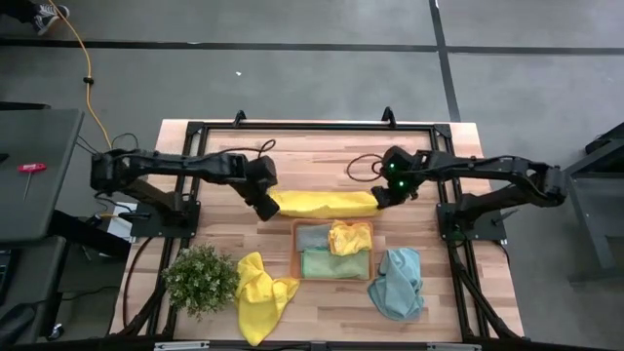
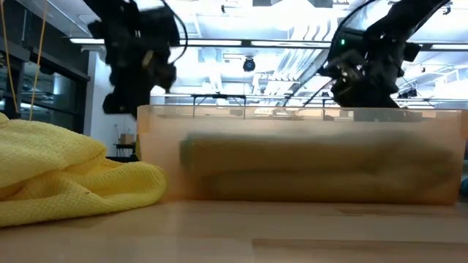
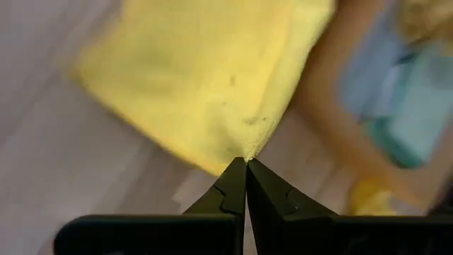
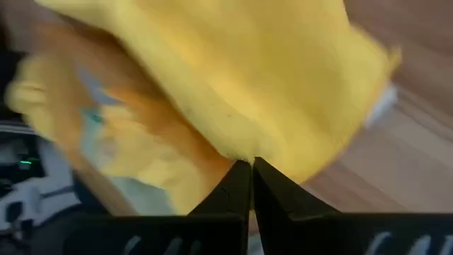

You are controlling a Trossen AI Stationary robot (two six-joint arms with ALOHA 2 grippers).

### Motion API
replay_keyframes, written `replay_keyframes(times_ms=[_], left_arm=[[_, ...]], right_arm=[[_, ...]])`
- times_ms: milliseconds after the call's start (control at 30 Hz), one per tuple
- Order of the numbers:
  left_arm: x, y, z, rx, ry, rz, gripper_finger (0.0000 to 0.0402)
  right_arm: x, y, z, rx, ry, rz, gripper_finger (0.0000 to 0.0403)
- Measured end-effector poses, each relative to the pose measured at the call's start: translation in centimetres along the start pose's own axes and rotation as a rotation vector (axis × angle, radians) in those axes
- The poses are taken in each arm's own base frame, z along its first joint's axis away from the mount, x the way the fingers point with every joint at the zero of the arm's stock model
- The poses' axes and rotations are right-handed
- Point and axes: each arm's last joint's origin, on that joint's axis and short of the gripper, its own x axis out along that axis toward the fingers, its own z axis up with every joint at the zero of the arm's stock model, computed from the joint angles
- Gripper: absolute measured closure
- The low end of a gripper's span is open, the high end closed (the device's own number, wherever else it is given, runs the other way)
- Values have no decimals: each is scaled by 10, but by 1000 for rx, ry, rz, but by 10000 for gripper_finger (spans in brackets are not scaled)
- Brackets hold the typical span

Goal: Fold microfiber towels
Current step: Fold the right yellow microfiber towel

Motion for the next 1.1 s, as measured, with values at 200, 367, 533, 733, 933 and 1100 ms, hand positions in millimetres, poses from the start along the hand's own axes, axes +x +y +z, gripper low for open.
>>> replay_keyframes(times_ms=[200, 367, 533, 733, 933, 1100], left_arm=[[-19, 8, 23, -4, -183, 50, 401], [-5, 32, 35, -39, -180, 159, 401], [20, 47, 37, -62, -125, 212, 401], [35, 54, 37, -77, -106, 280, 401], [38, 52, 37, -68, -136, 344, 401], [39, 51, 38, -59, -151, 339, 401]], right_arm=[[-16, -1, 11, 86, -189, -27, 403], [-14, -11, 14, 146, -262, -173, 403], [-7, -17, 16, 221, -290, -210, 403], [-4, -20, 19, 286, -368, -195, 403], [-5, -19, 22, 334, -462, -203, 403], [-5, -19, 23, 337, -481, -217, 397]])
